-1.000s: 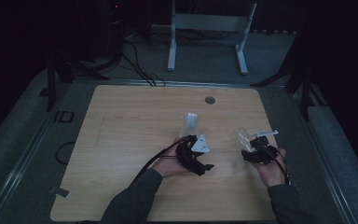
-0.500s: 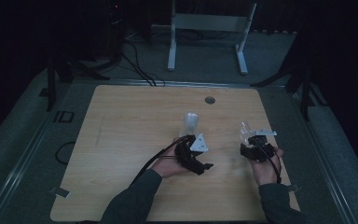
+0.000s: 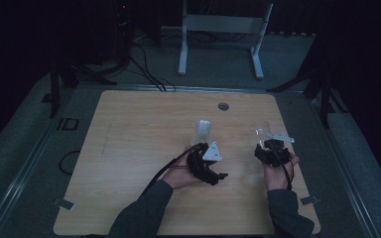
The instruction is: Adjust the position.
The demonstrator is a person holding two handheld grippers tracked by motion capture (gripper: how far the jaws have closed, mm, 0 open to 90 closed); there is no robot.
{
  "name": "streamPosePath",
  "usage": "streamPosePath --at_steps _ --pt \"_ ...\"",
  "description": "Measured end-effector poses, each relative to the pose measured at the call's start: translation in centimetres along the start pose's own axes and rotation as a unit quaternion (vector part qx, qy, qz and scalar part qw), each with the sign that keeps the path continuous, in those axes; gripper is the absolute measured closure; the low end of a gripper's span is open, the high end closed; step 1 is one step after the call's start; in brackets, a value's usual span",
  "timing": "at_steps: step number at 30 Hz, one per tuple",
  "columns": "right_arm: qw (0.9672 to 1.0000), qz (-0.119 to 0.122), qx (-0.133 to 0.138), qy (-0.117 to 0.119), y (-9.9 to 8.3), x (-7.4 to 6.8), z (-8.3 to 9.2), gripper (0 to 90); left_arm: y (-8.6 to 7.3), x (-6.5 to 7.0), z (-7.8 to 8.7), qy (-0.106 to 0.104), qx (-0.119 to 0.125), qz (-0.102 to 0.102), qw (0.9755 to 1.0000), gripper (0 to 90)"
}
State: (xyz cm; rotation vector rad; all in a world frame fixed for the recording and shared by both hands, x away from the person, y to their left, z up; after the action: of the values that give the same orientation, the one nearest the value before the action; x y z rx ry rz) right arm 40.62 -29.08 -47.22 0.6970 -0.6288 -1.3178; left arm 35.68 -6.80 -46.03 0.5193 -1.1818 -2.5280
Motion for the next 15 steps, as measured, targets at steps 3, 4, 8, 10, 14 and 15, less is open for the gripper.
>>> streamPosePath --at_steps 3,4,8,10,14,15 --pt "0.9998 0.0 0.016 -0.01 0.27 -0.13 0.0 41.9 0.06 -0.03 0.06 -0.001 0.003 0.005 1.0 24.5" --pt "0.9996 0.001 0.023 -0.014 0.36 -0.17 0.02 41.9 0.11 -0.02 0.08 -0.002 0.005 0.007 1.0 24.5" --pt "0.9987 -0.004 0.048 -0.018 0.55 -0.32 0.11 41.9 0.32 -0.12 0.19 -0.004 0.011 0.017 0.9998 24.5" --pt "0.9979 -0.006 0.061 -0.02 0.56 -0.41 0.17 41.9 0.44 -0.21 0.28 -0.004 0.015 0.02 0.9997 24.5" --pt "0.9969 -0.008 0.076 -0.021 0.64 -0.44 0.37 41.8 0.64 -0.29 0.33 -0.003 0.021 0.028 0.9994 24.5" --pt "0.9965 -0.009 0.08 -0.021 0.67 -0.45 0.44 41.8 0.7 -0.31 0.33 -0.003 0.023 0.03 0.9993 24.5"
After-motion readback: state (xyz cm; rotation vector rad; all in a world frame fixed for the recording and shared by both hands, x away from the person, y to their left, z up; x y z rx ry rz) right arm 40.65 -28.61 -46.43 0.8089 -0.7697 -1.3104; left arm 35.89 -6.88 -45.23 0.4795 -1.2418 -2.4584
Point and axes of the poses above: each handheld gripper's, and its own axes: z roughly backward along the jaws, y roughly out of its top, x roughly to its right, the point moved 5 cm from there along -z, roughly forward along the jaws, and after that the axes turned 9 degrees about y, right-handed, at the moved point
